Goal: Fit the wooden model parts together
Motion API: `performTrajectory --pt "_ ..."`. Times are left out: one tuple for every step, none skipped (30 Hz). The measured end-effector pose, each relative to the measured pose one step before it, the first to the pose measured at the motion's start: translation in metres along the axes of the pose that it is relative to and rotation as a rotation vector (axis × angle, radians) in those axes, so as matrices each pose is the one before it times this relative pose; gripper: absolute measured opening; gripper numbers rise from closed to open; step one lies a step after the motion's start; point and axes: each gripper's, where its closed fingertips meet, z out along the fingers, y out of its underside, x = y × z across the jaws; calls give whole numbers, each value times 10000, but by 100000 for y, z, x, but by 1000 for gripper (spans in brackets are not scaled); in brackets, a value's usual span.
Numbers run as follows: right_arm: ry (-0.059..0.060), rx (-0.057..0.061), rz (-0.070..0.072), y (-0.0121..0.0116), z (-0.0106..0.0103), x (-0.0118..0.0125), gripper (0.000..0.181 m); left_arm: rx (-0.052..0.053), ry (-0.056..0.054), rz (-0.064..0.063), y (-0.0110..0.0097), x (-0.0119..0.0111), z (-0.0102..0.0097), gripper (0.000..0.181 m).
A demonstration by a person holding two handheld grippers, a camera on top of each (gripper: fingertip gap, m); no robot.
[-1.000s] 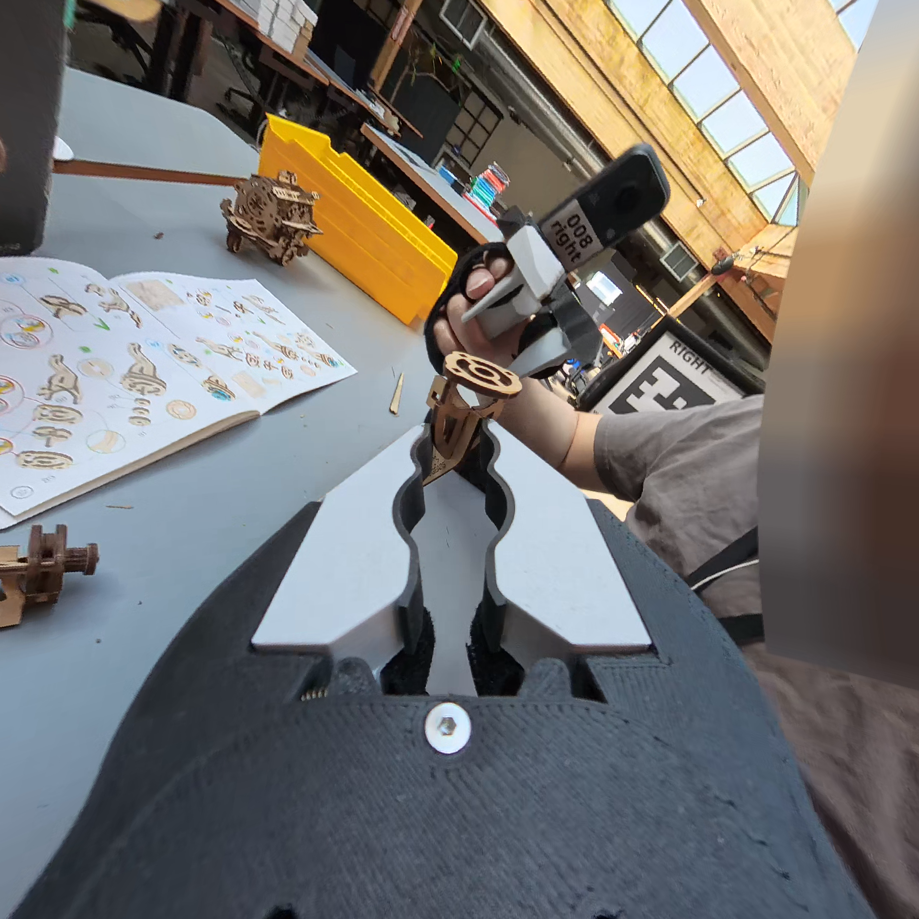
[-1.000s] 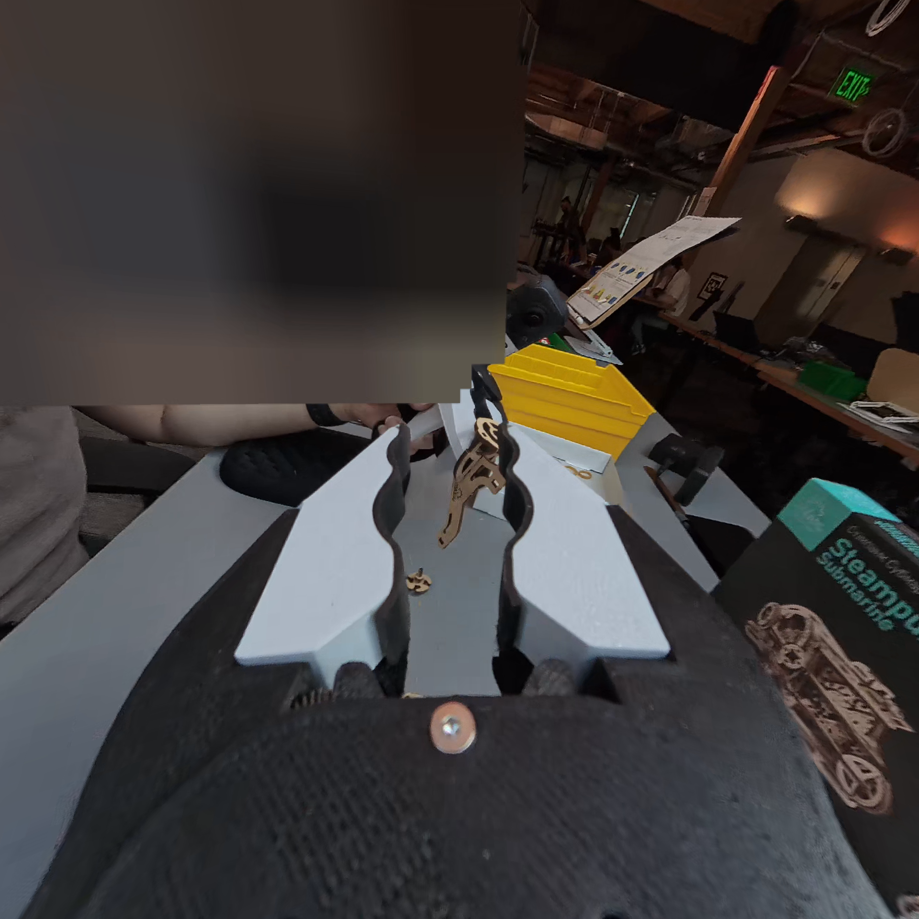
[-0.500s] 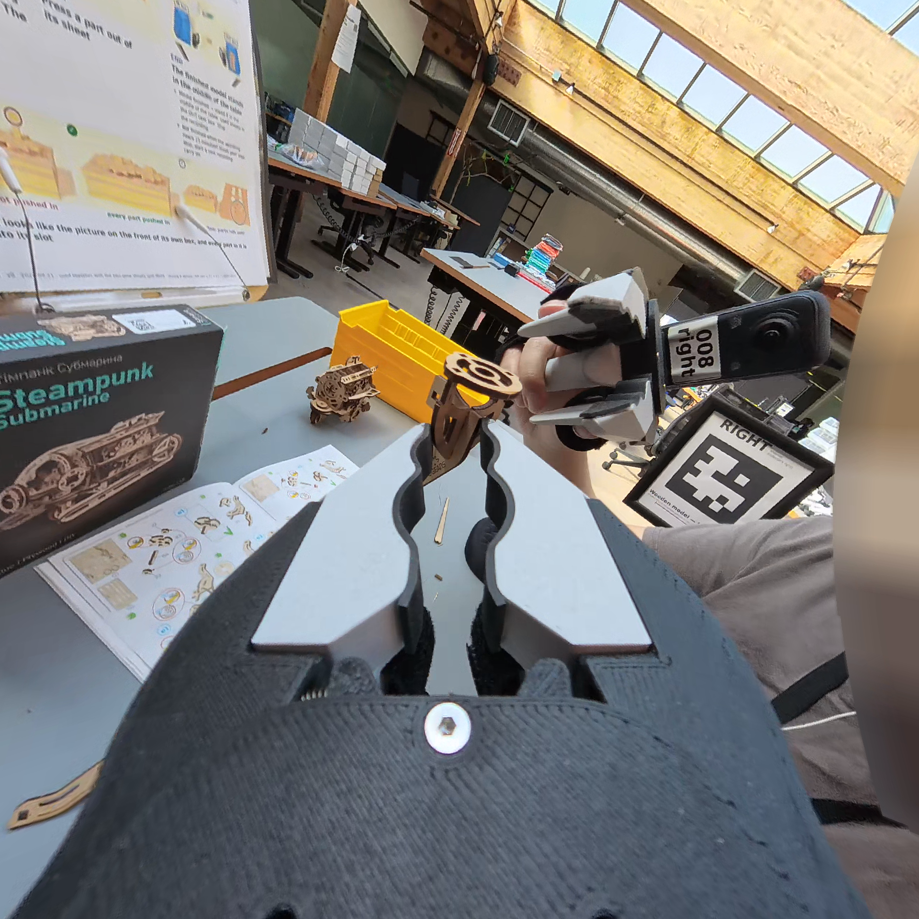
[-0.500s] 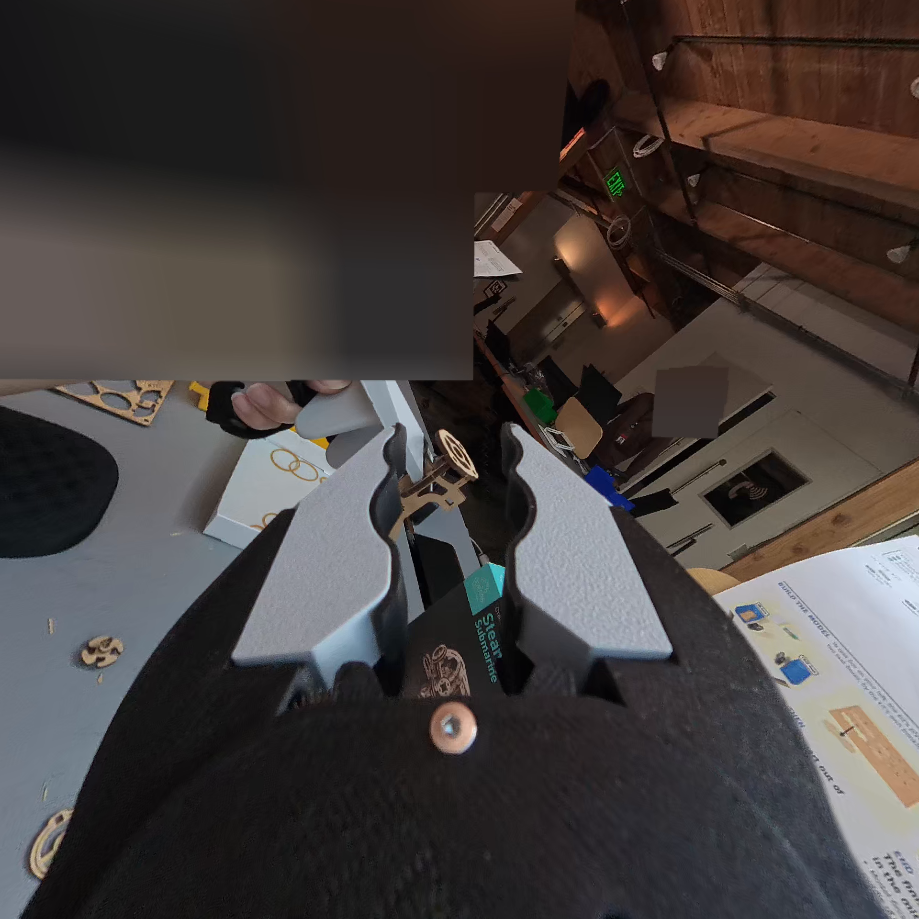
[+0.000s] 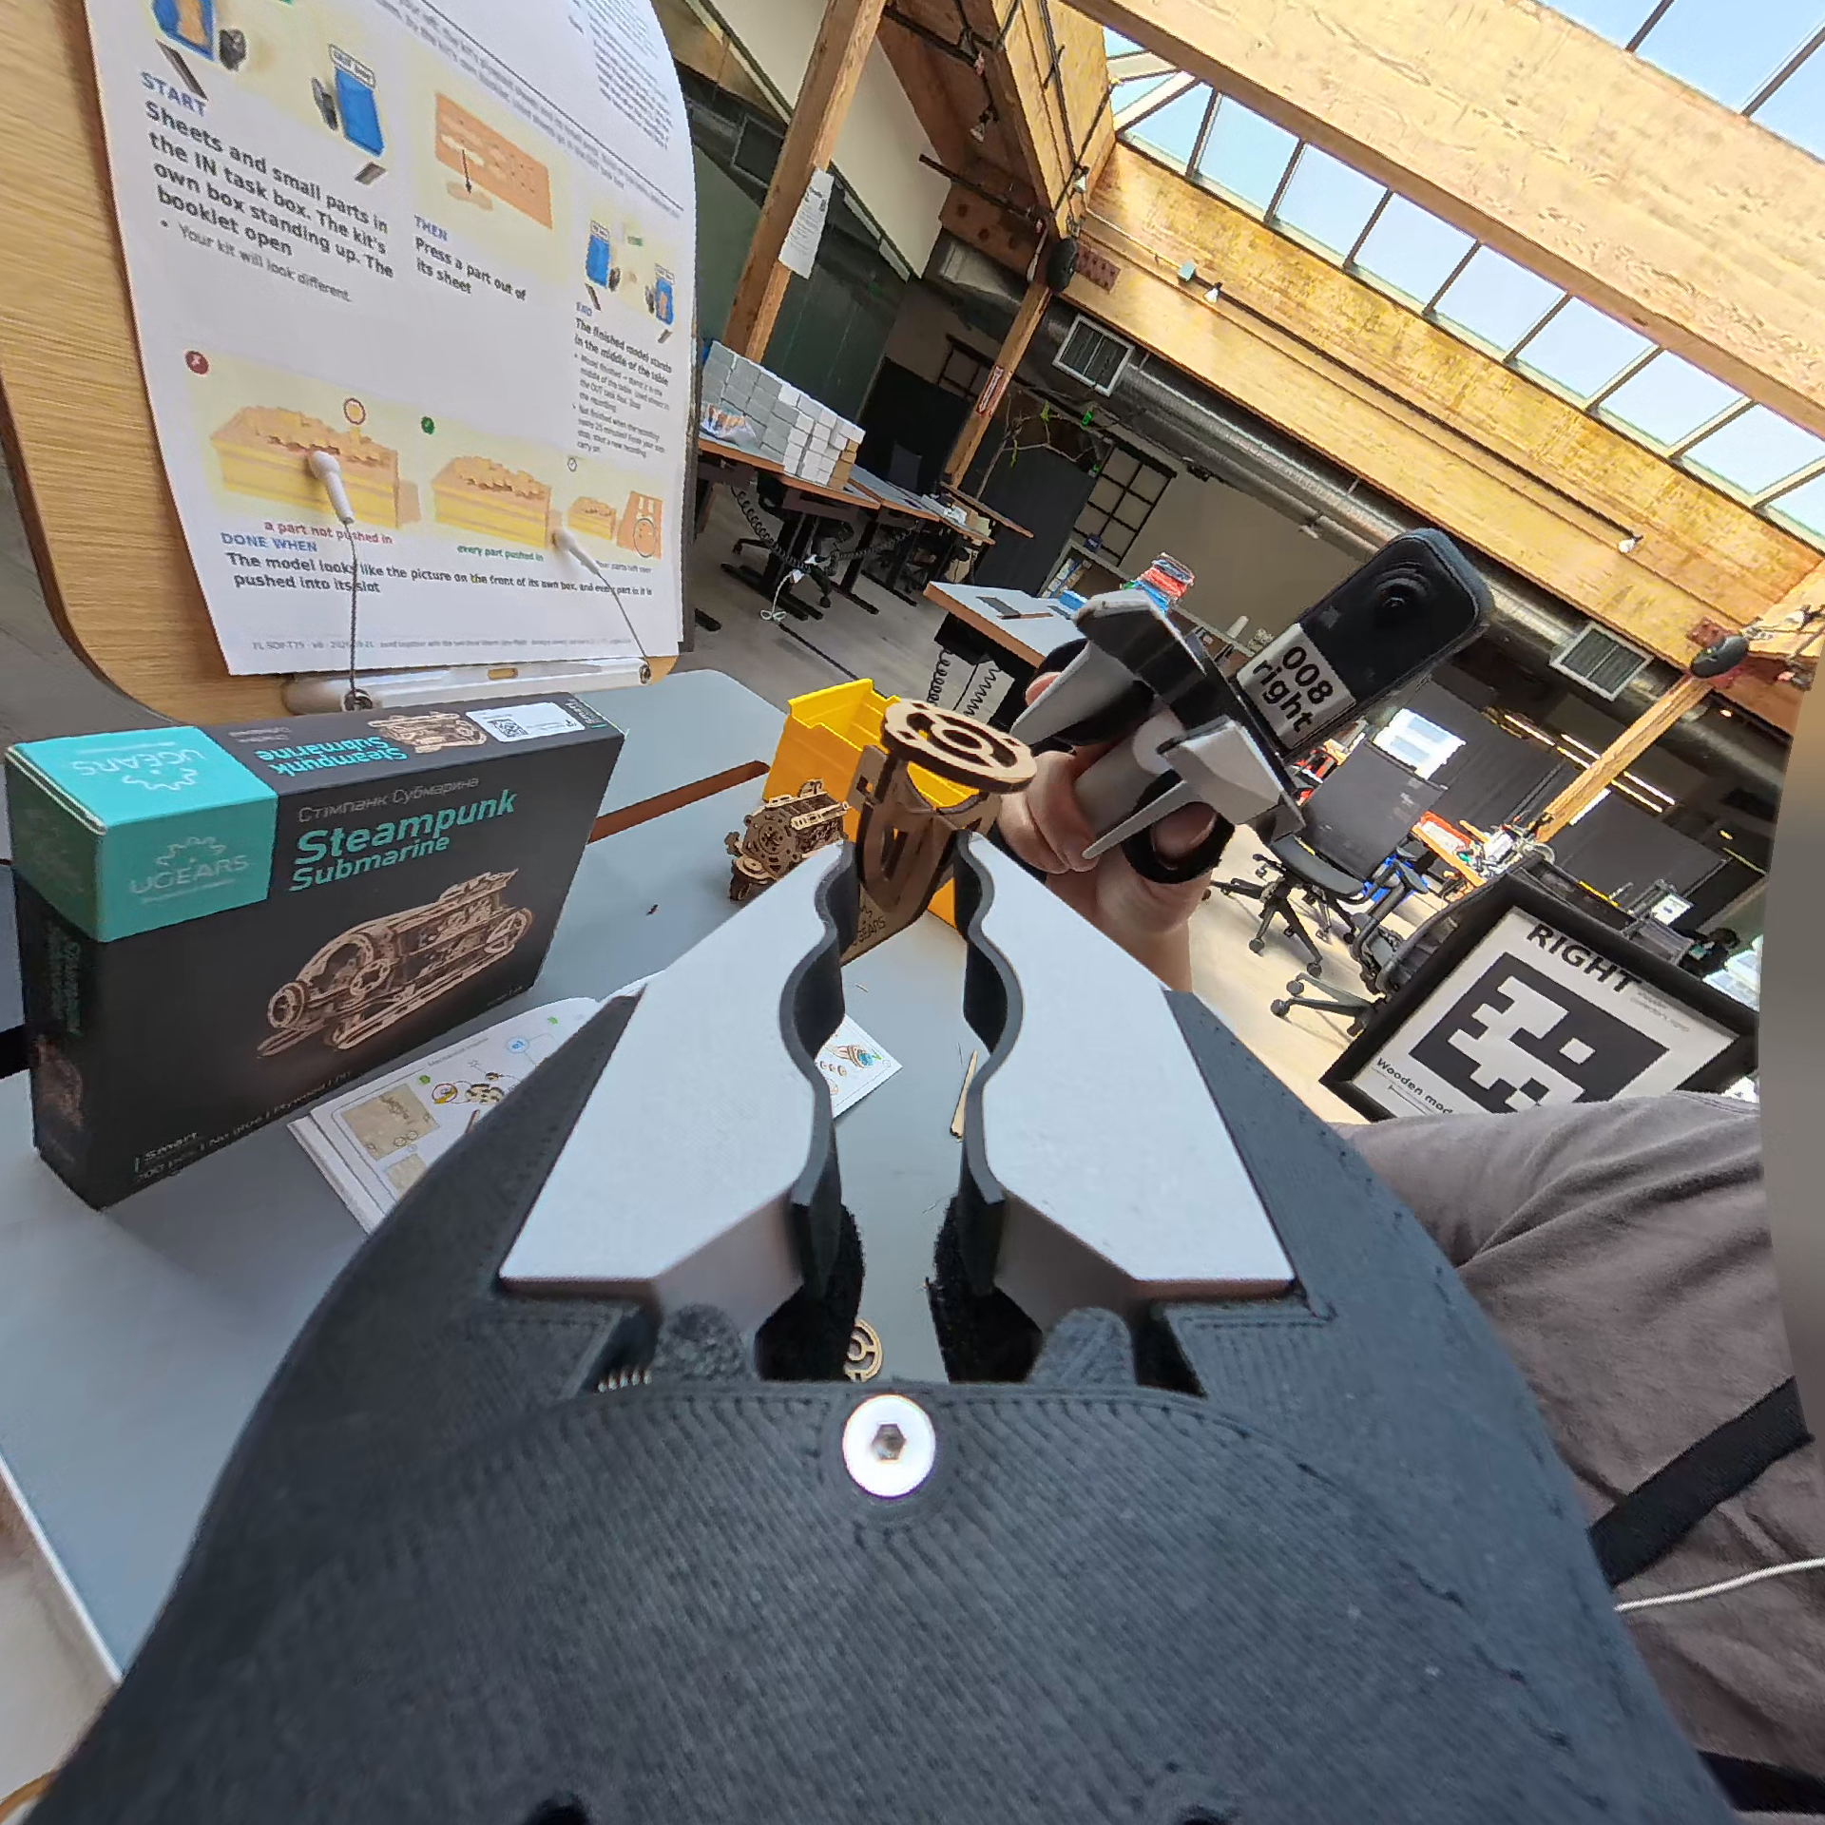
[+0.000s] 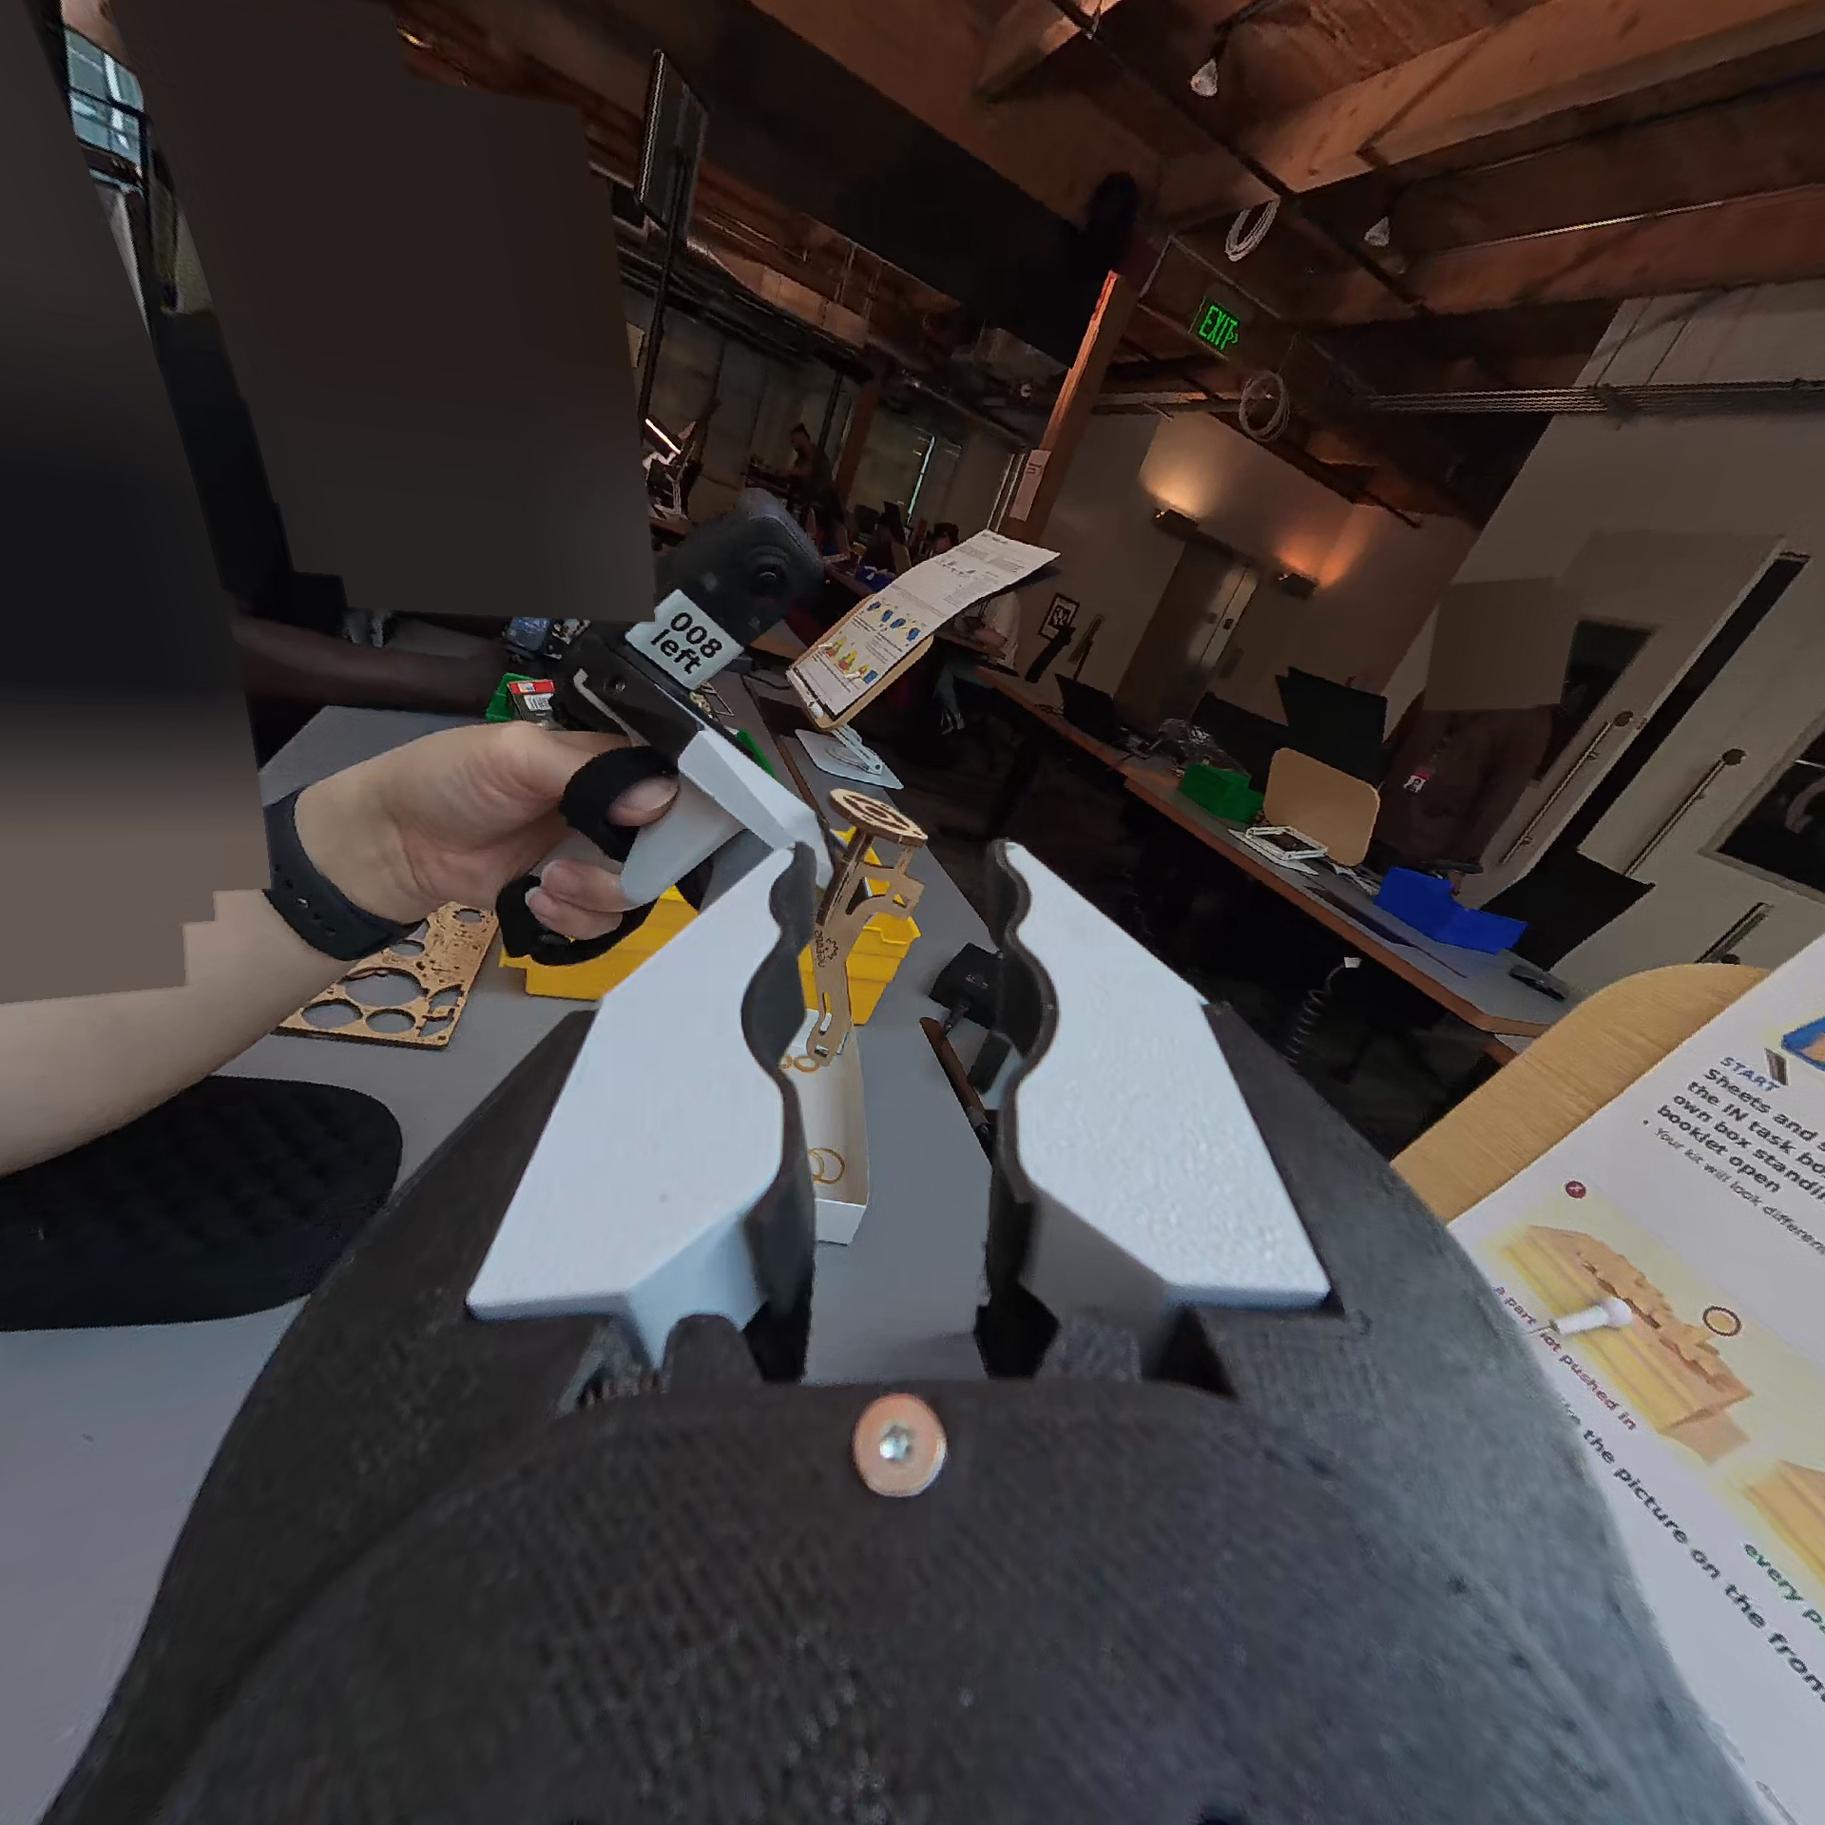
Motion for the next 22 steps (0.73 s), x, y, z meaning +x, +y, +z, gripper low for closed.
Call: performTrajectory --pt "48 -251 -377 416 229 -187 34 28 -45 44 -49 -125 -102 16" --pt "34 -262 -342 396 211 -223 34 1 -30 67 -1 -62 -76 16" --pt "11 -180 -160 266 156 -202 35 1 -15 104 1 2 -38 16" --pt "5 -32 45 31 70 -113 35 5 -4 151 0 59 -4 17" --pt "-28 155 237 -247 -23 -54 35 -30 9 215 55 96 51 16" --pt "-73 261 387 -410 -118 4 34 -49 37 294 84 141 133 17" --pt "-178 284 421 -423 -176 -65 34 -36 67 299 102 204 215 17" --pt "-303 250 351 -367 -216 -215 35 -80 135 268 197 305 319 17" --pt "-298 167 231 -226 -247 -179 35 -162 248 242 336 477 412 17" --pt "-308 62 120 -42 -271 -171 35 -236 316 148 452 549 456 17" --pt "-416 -13 67 90 -324 -298 37 -271 395 59 525 609 482 17" --pt "-521 30 87 38 -378 -480 38 -260 416 17 517 594 462 17" --pt "-449 72 104 -55 -427 -414 38 -246 384 5 493 502 423 17" --pt "-361 65 82 -96 -409 -360 38 -201 296 6 439 348 360 17" --pt "-362 36 -64 -129 -351 -534 39 -95 249 -24 258 251 269 17" --pt "-279 -34 -364 -103 -220 -675 39 20 324 -150 58 339 182 17" --pt "-22 -224 -687 125 -63 -507 40 78 371 -324 -52 350 90 16" --pt "180 -446 -844 404 39 -271 41 80 377 -409 -69 333 31 16" --pt "209 -506 -748 456 117 -190 42 79 366 -359 -75 328 -5 17" --pt "150 -433 -520 359 143 -149 45 85 290 -264 -85 275 -28 16" --pt "47 -298 -330 228 123 -193 46 -12 217 -243 63 192 -20 16" --pt "11 -160 -280 119 86 -196 47 -71 210 -257 149 184 -4 16"
